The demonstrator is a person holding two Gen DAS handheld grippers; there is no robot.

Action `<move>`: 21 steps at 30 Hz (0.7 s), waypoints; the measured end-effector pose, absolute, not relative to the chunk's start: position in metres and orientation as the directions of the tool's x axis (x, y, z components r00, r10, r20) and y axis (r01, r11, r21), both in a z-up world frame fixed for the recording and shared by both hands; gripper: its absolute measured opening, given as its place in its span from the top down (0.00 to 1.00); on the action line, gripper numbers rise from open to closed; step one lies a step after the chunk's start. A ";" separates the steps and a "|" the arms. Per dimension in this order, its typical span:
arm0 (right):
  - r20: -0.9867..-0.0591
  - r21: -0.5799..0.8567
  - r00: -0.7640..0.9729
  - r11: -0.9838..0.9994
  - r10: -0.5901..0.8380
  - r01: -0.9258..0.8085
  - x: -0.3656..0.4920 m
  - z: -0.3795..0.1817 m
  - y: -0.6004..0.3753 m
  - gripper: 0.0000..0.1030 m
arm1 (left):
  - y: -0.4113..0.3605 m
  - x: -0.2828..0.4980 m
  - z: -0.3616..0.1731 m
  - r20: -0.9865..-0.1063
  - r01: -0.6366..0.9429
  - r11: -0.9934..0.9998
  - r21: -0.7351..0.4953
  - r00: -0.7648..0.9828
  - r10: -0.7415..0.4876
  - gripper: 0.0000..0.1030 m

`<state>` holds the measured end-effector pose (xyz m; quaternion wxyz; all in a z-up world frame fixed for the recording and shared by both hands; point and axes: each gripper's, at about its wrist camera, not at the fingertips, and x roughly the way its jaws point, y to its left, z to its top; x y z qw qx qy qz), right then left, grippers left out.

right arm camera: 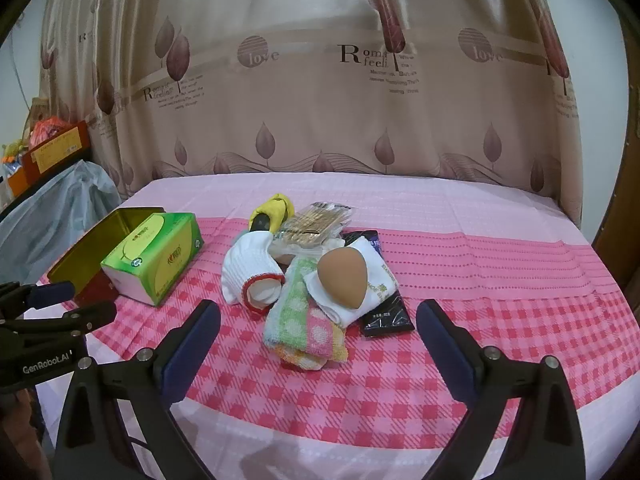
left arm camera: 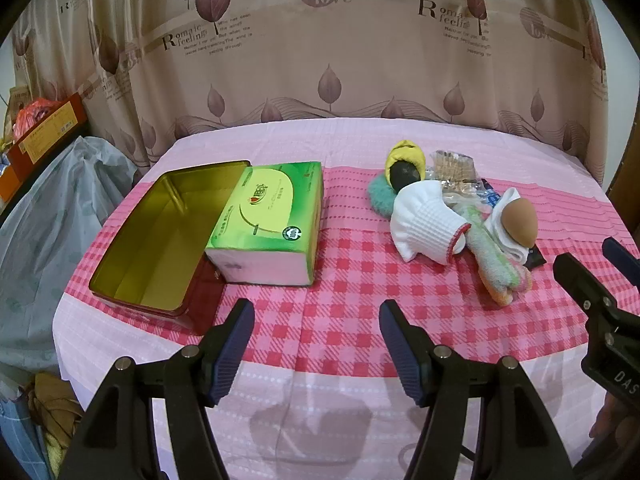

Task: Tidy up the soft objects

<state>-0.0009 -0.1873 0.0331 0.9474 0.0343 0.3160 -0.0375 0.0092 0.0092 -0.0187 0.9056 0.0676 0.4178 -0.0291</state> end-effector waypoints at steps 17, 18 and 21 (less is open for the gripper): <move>-0.616 0.027 0.786 0.996 -0.049 0.083 0.002 0.029 -0.192 0.18 | 0.017 0.017 -0.028 -0.774 0.100 0.991 0.092 0.633 0.008 0.35; -0.620 0.025 0.783 0.996 -0.051 0.085 0.003 0.028 -0.194 0.19 | 0.017 0.017 -0.029 -0.774 0.100 0.991 0.094 0.633 0.009 0.35; -0.633 0.014 0.772 0.996 -0.063 0.092 0.009 0.024 -0.200 0.20 | 0.018 0.020 -0.032 -0.776 0.099 0.990 0.101 0.630 0.016 0.35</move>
